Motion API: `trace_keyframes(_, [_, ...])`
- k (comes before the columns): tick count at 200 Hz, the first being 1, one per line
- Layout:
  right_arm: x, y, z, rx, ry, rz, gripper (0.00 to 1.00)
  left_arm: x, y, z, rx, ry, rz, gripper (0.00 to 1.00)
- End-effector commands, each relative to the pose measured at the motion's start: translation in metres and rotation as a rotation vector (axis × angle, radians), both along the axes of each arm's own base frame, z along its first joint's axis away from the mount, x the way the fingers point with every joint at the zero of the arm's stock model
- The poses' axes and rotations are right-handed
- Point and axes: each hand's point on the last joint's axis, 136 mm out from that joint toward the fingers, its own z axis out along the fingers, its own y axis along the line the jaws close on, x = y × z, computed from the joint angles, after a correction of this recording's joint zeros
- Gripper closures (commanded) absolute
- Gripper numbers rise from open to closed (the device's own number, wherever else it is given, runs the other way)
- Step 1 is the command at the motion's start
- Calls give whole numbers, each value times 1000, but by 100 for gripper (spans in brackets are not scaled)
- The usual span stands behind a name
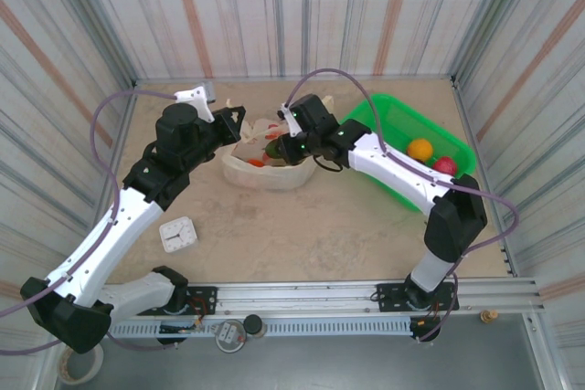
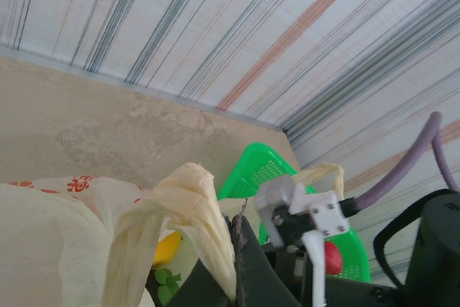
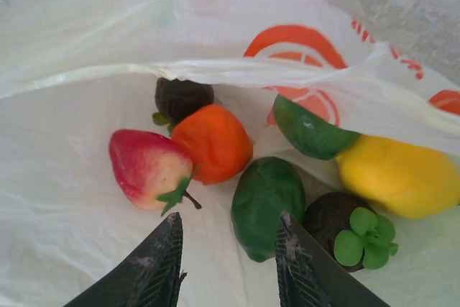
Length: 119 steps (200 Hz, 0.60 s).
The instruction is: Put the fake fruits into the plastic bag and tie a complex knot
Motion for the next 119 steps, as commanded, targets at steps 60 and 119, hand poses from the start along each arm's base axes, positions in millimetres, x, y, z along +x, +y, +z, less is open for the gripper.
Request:
trace_keyframes(60, [-27,-96,122,251,-203,-171,58,4,8,-1,9,-6,35,100])
trace_keyframes(119, [-53,-276,19,80,118,-983,65,5,9,-3,16,0,43,100])
